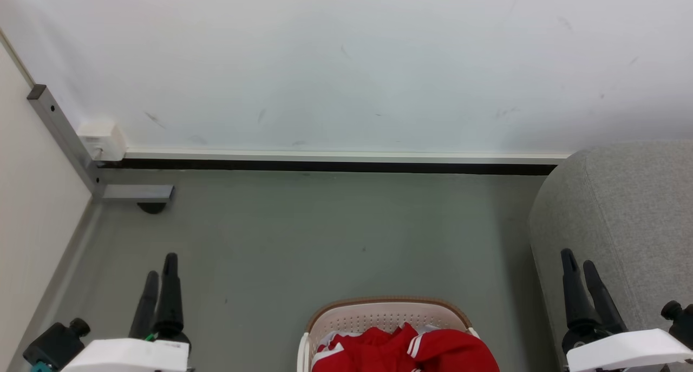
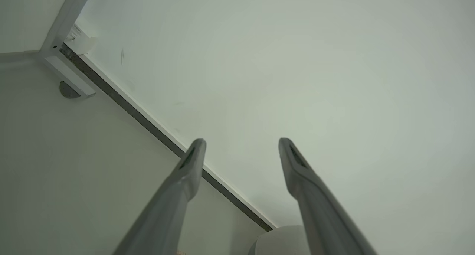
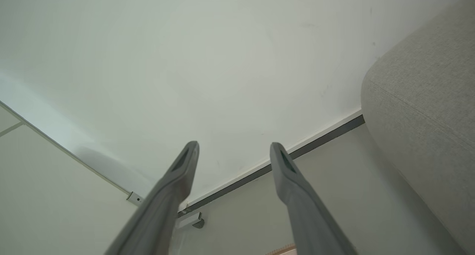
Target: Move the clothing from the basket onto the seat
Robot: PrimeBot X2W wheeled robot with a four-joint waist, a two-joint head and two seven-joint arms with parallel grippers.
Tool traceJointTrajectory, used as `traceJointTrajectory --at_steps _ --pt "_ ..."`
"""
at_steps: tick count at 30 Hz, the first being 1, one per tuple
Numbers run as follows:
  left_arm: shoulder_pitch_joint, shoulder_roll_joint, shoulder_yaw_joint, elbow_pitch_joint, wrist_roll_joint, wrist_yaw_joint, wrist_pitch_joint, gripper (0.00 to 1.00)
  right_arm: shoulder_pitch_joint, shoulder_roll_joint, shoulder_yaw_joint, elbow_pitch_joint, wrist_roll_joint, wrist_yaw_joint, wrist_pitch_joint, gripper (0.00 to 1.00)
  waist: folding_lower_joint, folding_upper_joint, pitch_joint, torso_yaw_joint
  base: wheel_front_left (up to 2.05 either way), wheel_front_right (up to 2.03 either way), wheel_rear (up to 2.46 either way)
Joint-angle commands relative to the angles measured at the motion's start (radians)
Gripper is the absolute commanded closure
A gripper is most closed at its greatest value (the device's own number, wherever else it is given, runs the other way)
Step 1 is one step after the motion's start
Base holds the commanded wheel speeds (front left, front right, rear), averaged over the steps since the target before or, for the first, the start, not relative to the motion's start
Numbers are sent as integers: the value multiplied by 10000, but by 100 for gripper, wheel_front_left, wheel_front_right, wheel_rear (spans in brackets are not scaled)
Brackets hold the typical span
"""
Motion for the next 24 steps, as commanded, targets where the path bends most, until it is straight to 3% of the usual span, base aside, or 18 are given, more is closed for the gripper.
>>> traceJointTrajectory --at_steps 1,24 --pt "-29 73 -32 -205 476 43 -120 0 -173 -63 47 -152 -396 -8 -115 0 0 -1 -2 -1 0 0 0" --pt "149 121 -456 -365 4133 526 -742 0 -221 91 119 382 -3377 -12 -741 0 0 -1 -9 -38 0 0 0"
